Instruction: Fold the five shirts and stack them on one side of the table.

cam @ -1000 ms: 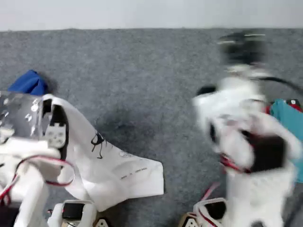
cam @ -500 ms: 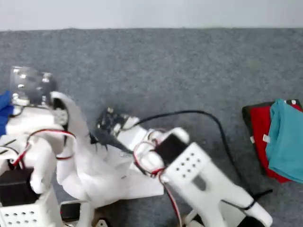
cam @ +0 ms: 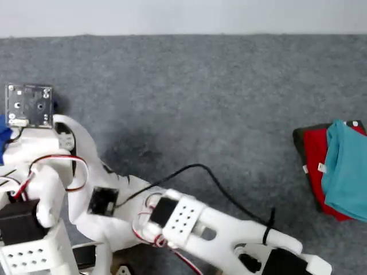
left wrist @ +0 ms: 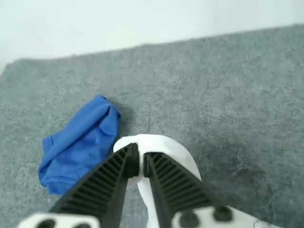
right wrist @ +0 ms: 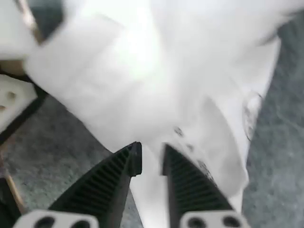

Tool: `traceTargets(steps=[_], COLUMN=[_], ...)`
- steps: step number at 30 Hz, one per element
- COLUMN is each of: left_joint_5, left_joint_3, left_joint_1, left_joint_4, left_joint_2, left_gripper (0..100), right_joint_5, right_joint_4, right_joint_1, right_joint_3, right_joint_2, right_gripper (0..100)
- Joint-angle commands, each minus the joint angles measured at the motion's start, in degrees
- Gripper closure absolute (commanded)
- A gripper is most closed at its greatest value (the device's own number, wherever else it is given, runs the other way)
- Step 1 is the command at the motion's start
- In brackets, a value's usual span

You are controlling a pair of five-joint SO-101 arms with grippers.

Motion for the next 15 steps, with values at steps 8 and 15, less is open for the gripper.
traceTargets(steps=[8, 15], left_joint_5=[-0.6, -0.6], left_joint_3=[0.6, 0.6], left_joint_1=[-0.4, -0.4], left_joint_4=[-1.0, -1.0], left_joint_2=[-0.5, -0.5], left_gripper=[99, 99], right_joint_5=[1.0, 0.8], right_joint_4=[8.7, 8.6], right_joint_1=[-1.7, -5.9], right_joint_3=[-12.0, -12.5], right_joint_2=[0.0, 2.7], right_gripper=[91.6, 87.8])
